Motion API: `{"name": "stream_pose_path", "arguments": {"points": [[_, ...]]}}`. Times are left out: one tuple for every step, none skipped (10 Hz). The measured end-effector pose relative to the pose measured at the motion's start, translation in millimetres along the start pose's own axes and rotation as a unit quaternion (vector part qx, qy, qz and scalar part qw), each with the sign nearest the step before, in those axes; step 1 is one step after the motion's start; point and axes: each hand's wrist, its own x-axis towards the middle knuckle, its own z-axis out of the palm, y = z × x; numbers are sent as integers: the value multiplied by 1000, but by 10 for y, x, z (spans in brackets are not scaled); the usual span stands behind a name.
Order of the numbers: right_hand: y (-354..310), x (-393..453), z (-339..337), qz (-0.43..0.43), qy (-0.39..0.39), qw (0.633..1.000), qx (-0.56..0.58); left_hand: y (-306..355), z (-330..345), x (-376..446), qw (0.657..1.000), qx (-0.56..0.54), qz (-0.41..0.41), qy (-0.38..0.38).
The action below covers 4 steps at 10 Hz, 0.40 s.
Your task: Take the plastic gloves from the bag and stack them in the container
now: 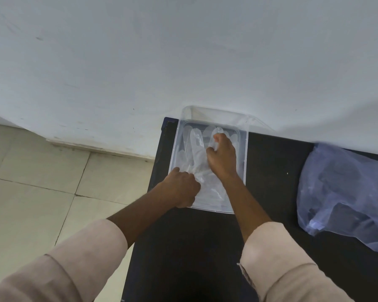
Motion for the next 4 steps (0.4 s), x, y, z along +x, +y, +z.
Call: {"name": "stream_pose_path", "arguments": {"points": [[-93,152,-98,1,-44,999,-15,-10,-41,-16,1000,-8,-2,2],[-96,116,-152,2,-32,999,11,-11,-73,-38,1000,-22,-9,-5],[-83,-16,-214,-8,-30,999,36,2,-128,-79,999,-40,-9,12],[-71,-217,-347,-12,-15,997,78,1,-251,-170,994,-65,-19,81]]}}
